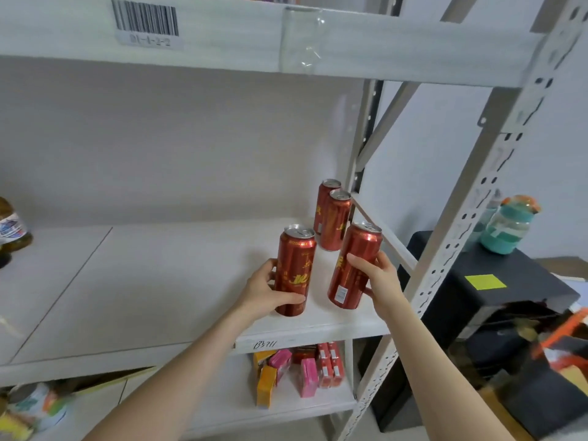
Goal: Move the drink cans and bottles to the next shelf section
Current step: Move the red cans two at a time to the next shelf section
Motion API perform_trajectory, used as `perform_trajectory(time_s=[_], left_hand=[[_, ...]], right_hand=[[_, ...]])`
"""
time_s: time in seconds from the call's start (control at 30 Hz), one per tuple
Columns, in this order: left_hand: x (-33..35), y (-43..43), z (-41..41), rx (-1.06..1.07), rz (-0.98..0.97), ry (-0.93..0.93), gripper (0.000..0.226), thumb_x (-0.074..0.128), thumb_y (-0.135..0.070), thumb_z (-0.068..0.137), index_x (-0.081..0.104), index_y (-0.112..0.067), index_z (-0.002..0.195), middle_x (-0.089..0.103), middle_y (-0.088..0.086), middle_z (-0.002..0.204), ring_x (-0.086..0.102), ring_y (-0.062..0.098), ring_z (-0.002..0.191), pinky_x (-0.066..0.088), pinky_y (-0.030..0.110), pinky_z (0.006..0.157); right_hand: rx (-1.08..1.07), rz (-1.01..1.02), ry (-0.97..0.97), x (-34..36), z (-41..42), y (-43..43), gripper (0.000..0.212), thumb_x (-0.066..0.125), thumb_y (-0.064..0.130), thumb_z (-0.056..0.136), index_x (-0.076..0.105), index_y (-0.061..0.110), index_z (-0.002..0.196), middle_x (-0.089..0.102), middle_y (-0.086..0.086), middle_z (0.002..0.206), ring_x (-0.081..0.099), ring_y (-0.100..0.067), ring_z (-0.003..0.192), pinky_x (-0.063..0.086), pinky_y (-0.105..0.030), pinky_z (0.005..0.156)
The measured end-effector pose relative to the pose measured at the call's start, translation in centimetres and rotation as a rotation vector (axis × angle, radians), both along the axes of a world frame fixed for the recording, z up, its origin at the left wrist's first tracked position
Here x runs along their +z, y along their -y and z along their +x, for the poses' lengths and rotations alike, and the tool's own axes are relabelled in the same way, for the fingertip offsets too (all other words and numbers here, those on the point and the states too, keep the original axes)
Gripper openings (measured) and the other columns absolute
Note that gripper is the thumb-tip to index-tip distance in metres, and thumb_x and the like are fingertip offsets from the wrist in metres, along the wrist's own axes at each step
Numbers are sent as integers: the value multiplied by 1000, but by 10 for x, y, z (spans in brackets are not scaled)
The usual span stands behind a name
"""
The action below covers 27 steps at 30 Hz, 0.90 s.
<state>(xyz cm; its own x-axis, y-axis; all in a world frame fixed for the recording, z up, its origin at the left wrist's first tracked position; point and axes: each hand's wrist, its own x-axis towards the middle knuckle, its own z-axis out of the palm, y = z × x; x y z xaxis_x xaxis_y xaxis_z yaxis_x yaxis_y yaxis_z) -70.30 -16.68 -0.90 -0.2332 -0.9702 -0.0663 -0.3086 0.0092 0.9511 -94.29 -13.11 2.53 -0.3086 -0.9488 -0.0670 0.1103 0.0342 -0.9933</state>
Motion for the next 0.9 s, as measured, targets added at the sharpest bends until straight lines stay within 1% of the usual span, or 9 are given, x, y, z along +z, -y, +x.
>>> perform_trajectory(time_s=[0.07, 0.13, 0.2, 0.27, 0.37, 0.43, 0.57, 0.73, 0.9], left_hand=[[-2, 12, -14, 14, -5, -13, 89, 87, -51, 37, 54, -39, 119, 65, -9, 119, 62, 15, 111, 54, 42, 94], [-4, 22, -24, 26, -3, -16, 90, 88, -48, 40, 53, -36, 122, 65, -7, 122, 61, 16, 113, 53, 41, 94], [-9, 33, -33, 39, 2, -31, 83, 92, -40, 46, 53, -37, 120, 65, -7, 121, 60, 15, 113, 54, 33, 85], [-13, 44, -40, 60, -6, -54, 77, 93, -36, 47, 54, -41, 113, 66, -9, 118, 61, 11, 110, 51, 23, 74], [-23, 59, -50, 110, -32, -74, 75, 91, -40, 40, 57, -42, 107, 68, -10, 113, 65, 8, 104, 53, 24, 76], [-31, 68, -53, 138, -56, -85, 74, 92, -37, 40, 58, -43, 105, 70, -10, 110, 68, 8, 100, 55, 27, 79], [-40, 82, -56, 156, -81, -104, 75, 94, -33, 39, 60, -44, 105, 73, -11, 106, 70, 8, 98, 56, 28, 81], [-45, 86, -57, 160, -73, -95, 76, 95, -34, 40, 59, -49, 105, 72, -15, 108, 69, 6, 100, 54, 24, 80], [-45, 87, -57, 159, -85, -94, 75, 95, -35, 40, 58, -52, 103, 71, -14, 109, 68, 8, 102, 56, 29, 84]], right_hand=[[2, -10, 0, -2, -11, 15, 46, 83, 30, 74, 57, 36, 111, 69, 8, 112, 65, -14, 100, 48, -29, 70], [9, -17, -12, -4, -19, 30, 47, 84, 28, 73, 59, 35, 112, 70, 9, 110, 65, -14, 100, 48, -30, 71], [16, -30, -24, -8, -27, 45, 48, 85, 26, 72, 60, 31, 113, 70, 8, 111, 65, -15, 102, 49, -30, 73], [28, -45, -40, -9, -34, 62, 53, 86, 25, 72, 59, 27, 117, 69, 5, 113, 65, -18, 105, 51, -34, 79], [66, -62, -82, -15, -40, 84, 61, 87, 25, 71, 56, 24, 124, 69, 3, 117, 65, -19, 106, 54, -40, 88], [76, -88, -83, -21, -41, 96, 62, 88, 23, 70, 56, 25, 123, 69, 5, 114, 67, -16, 104, 55, -34, 82], [69, -108, -101, -27, -39, 115, 55, 89, 22, 68, 55, 37, 108, 68, 15, 105, 67, -3, 91, 51, -15, 63], [69, -101, -120, -36, -41, 127, 60, 89, 24, 68, 52, 32, 115, 65, 14, 107, 63, -6, 95, 49, -21, 68], [65, -79, -129, -46, -42, 133, 62, 88, 27, 70, 50, 31, 119, 62, 14, 110, 60, -8, 98, 49, -28, 76]])
